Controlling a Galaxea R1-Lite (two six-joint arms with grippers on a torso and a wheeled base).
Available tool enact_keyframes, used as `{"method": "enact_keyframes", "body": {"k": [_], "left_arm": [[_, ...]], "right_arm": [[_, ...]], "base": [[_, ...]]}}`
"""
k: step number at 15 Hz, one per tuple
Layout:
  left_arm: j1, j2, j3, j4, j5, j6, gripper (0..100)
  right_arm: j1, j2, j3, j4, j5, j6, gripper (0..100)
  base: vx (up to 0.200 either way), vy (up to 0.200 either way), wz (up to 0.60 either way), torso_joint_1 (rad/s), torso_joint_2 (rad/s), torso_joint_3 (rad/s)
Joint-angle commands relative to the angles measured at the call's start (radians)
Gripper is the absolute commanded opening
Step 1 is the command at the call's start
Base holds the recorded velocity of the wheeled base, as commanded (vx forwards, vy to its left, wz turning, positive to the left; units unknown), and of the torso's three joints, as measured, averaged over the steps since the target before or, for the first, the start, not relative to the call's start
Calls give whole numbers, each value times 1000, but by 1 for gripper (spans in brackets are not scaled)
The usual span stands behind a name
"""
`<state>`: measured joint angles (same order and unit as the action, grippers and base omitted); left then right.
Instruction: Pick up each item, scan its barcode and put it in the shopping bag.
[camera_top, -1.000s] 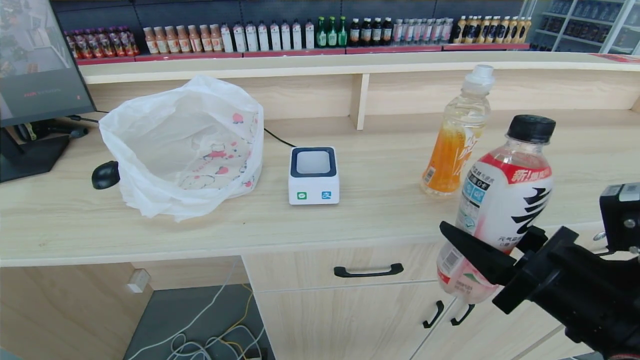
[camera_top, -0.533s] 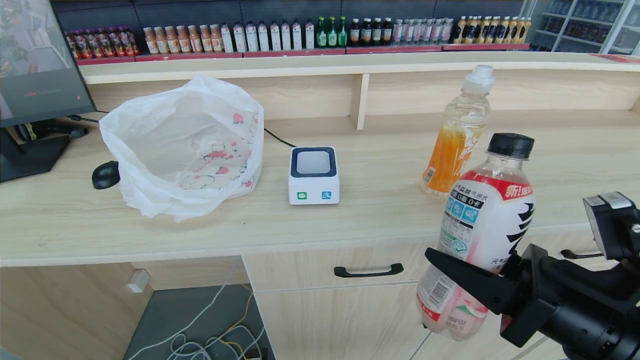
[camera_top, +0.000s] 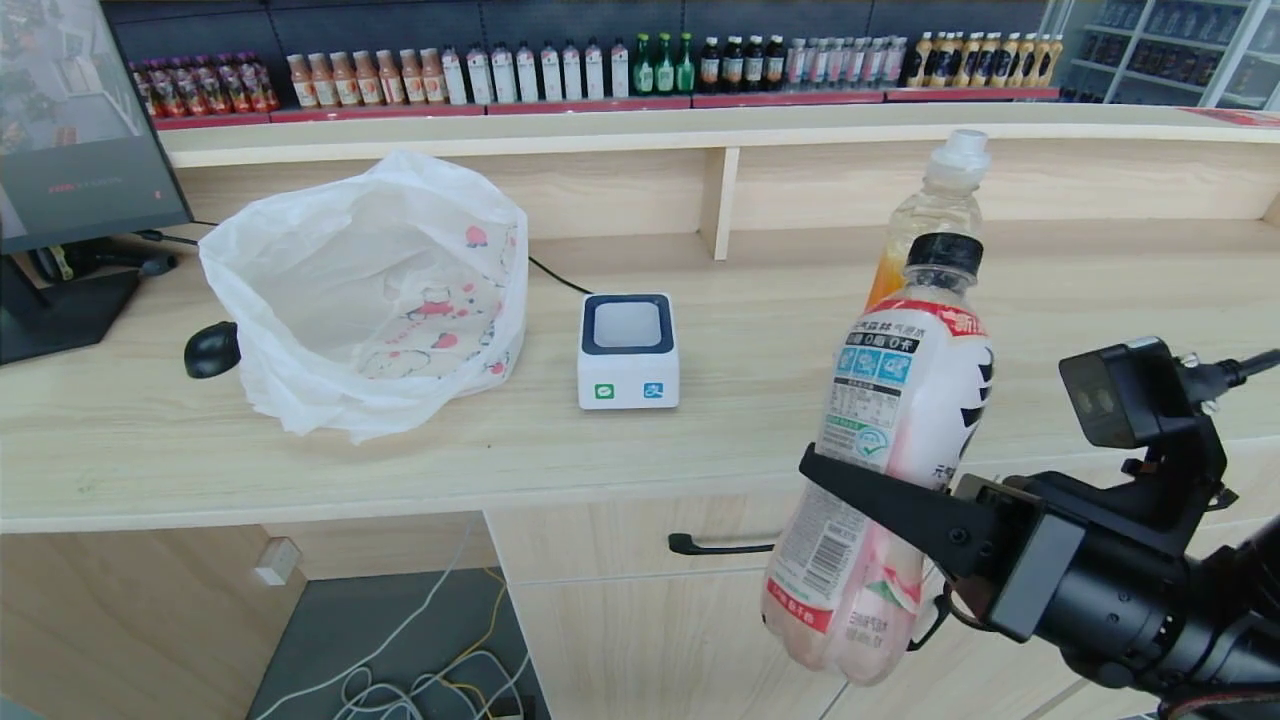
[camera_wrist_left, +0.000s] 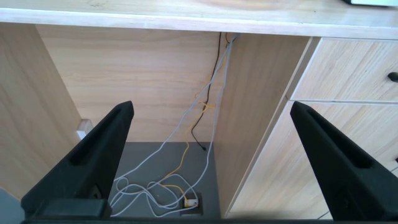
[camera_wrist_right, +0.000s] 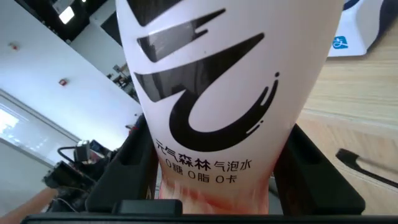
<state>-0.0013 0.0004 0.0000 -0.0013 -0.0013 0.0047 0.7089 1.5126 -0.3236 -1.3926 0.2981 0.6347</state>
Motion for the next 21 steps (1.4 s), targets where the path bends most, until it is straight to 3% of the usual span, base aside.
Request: {"method": "enact_keyframes", "body": {"k": [1,6,14,21], "left_arm": [[1,0,0,0,0,0,100],[0,0,0,0,0,0,100],[0,0,0,0,0,0,100],[0,0,0,0,0,0,100]], "right_arm": [[24,63,-5,-52,1,49,0],[161,81,63,-178,1,166,0],[150,12,24,-178,1,315,0],[153,15,-63,-178,1,333,0]], "base": [[0,0,0,0,0,0],[0,0,0,0,0,0],[0,0,0,0,0,0],[0,0,0,0,0,0]]}}
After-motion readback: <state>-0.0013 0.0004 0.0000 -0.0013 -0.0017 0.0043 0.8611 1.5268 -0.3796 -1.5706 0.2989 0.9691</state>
